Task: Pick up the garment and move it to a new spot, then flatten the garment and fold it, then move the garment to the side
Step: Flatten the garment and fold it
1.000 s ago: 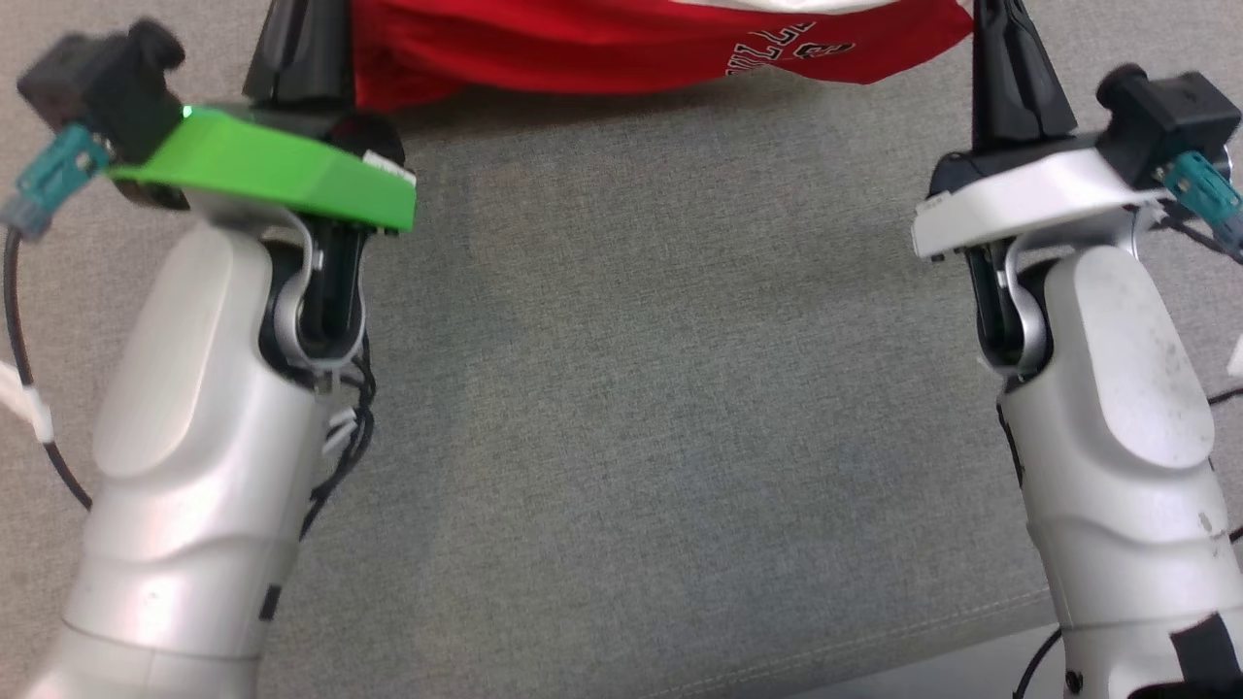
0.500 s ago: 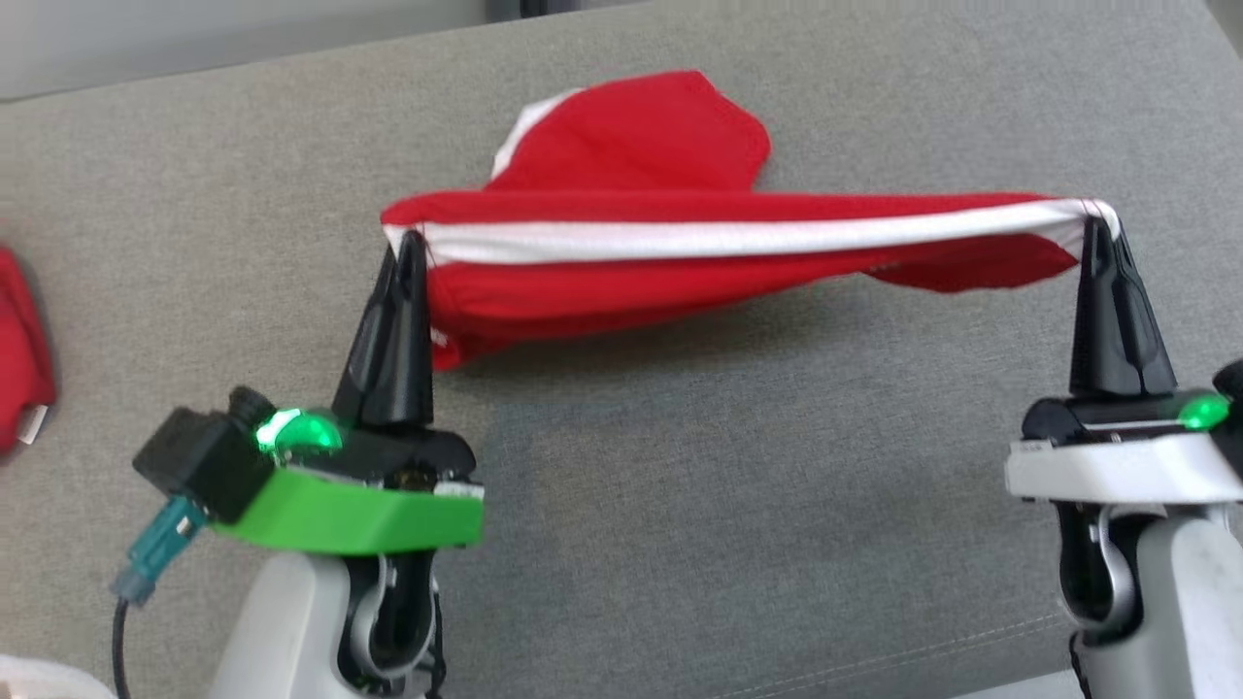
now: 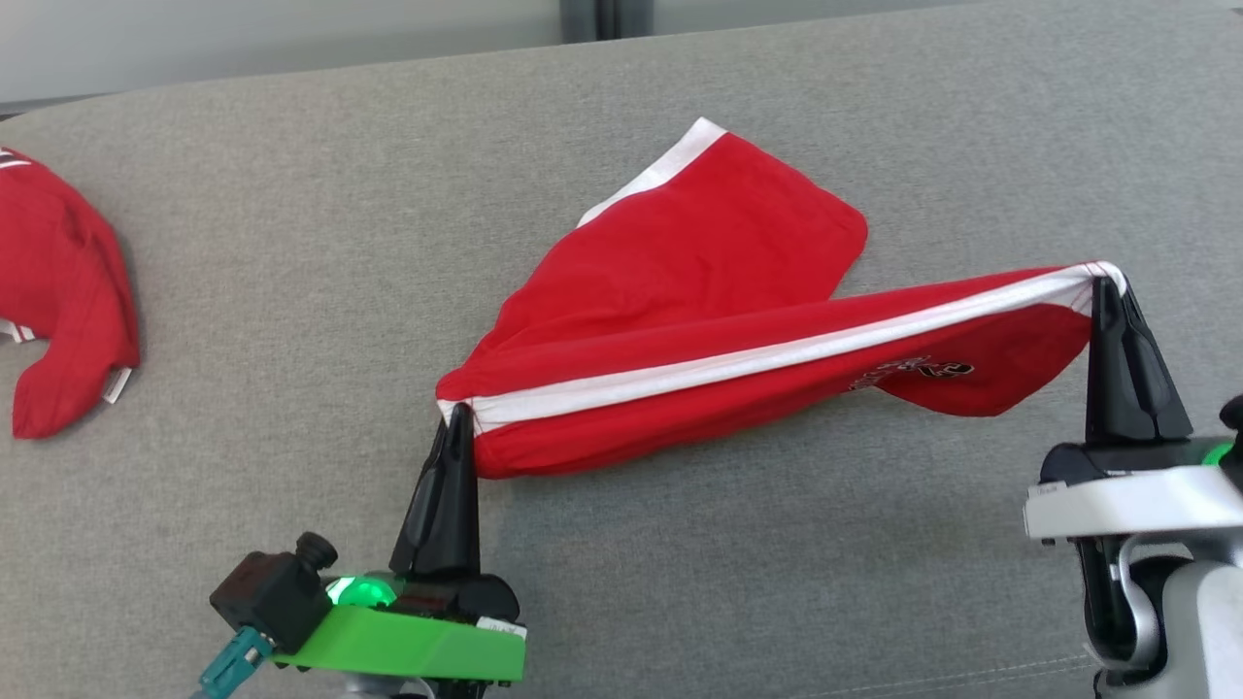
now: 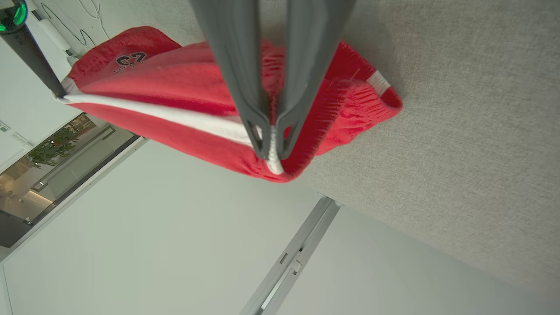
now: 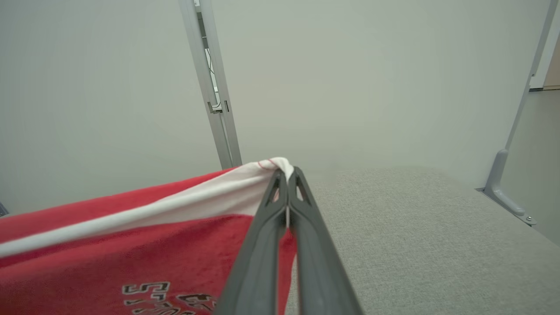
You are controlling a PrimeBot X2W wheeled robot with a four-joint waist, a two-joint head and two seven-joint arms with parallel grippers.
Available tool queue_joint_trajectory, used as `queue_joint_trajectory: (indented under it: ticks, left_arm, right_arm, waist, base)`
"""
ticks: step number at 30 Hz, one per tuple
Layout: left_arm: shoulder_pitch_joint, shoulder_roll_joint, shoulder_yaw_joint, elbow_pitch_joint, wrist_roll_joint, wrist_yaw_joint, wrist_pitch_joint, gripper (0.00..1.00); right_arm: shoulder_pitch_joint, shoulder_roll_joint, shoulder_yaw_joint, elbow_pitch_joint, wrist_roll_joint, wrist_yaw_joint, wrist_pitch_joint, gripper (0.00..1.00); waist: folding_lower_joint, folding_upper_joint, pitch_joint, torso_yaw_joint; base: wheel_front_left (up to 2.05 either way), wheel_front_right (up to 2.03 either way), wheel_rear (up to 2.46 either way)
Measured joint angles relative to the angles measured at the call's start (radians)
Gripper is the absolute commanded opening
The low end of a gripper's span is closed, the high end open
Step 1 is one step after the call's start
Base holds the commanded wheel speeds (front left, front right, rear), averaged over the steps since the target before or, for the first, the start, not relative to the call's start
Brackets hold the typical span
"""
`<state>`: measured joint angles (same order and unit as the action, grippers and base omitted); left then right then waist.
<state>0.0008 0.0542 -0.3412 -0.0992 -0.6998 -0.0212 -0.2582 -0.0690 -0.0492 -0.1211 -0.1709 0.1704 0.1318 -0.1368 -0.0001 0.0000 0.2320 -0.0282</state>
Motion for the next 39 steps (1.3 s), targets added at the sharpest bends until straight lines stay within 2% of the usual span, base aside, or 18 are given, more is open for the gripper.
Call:
queue_joint_trajectory:
  ticks: [4, 8, 17, 24, 30, 31, 33, 34, 39]
  left_arm:
    - [-0.024, -0.003, -0.027, 0.047, -0.026, 0.005, -0.003, 0.0]
    - [-0.118, -0.004, -0.065, 0.143, -0.085, 0.021, -0.004, 0.0]
    - [-0.345, -0.005, -0.149, 0.336, -0.272, 0.106, -0.004, 0.0]
    - [-0.459, -0.005, -0.218, 0.416, -0.361, 0.15, -0.006, 0.0]
    - [-0.493, -0.005, -0.24, 0.425, -0.377, 0.172, -0.006, 0.0]
    - [-0.494, -0.005, -0.239, 0.419, -0.38, 0.172, -0.006, 0.01]
    - [-0.494, -0.005, -0.236, 0.405, -0.379, 0.18, -0.006, 0.71]
    - [-0.493, -0.005, -0.234, 0.398, -0.375, 0.18, -0.006, 1.0]
    - [-0.473, -0.005, -0.235, 0.375, -0.335, 0.178, -0.006, 1.0]
  right_arm:
    - [-0.104, -0.009, 0.003, 0.086, -0.01, 0.0, 0.014, 0.0]
    - [-0.254, -0.061, 0.037, 0.232, -0.036, 0.0, 0.039, 0.0]
    - [-0.593, -0.157, 0.147, 0.591, -0.033, 0.0, 0.08, 0.0]
    - [-0.761, -0.21, 0.244, 0.822, -0.022, 0.0, 0.083, 0.0]
    - [-0.858, -0.227, 0.323, 0.973, -0.012, 0.0, 0.073, 0.0]
    - [-0.87, -0.23, 0.338, 0.992, -0.007, 0.0, 0.065, 0.13]
    - [-0.891, -0.232, 0.37, 1.022, 0.001, 0.0, 0.053, 0.45]
    - [-0.899, -0.233, 0.384, 1.033, 0.005, 0.0, 0.047, 1.0]
    - [-0.941, -0.244, 0.478, 1.097, 0.013, 0.0, 0.012, 1.0]
  waist:
    - [0.0, 0.0, 0.023, 0.033]
    - [0.0, 0.0, 0.049, 0.067]
    - [0.0, 0.0, 0.111, 0.138]
    - [0.0, 0.0, 0.148, 0.194]
    - [0.0001, 0.0, 0.173, 0.222]
    - [0.0, 0.0, 0.175, 0.225]
    - [0.0, 0.0, 0.178, 0.23]
    - [0.0, 0.0, 0.178, 0.231]
    - [0.0, 0.0, 0.171, 0.228]
  base:
    - [0.0, 0.0, 0.0]
    - [0.0, 0.0, 0.0]
    - [0.0, 0.0, 0.0]
    - [0.0, 0.0, 0.0]
    - [0.0, 0.0, 0.0]
    - [0.0, 0.0, 0.0]
    - [0.0, 0.0, 0.0]
    - [0.0, 0.0, 0.0]
    - [0.0, 0.0, 0.0]
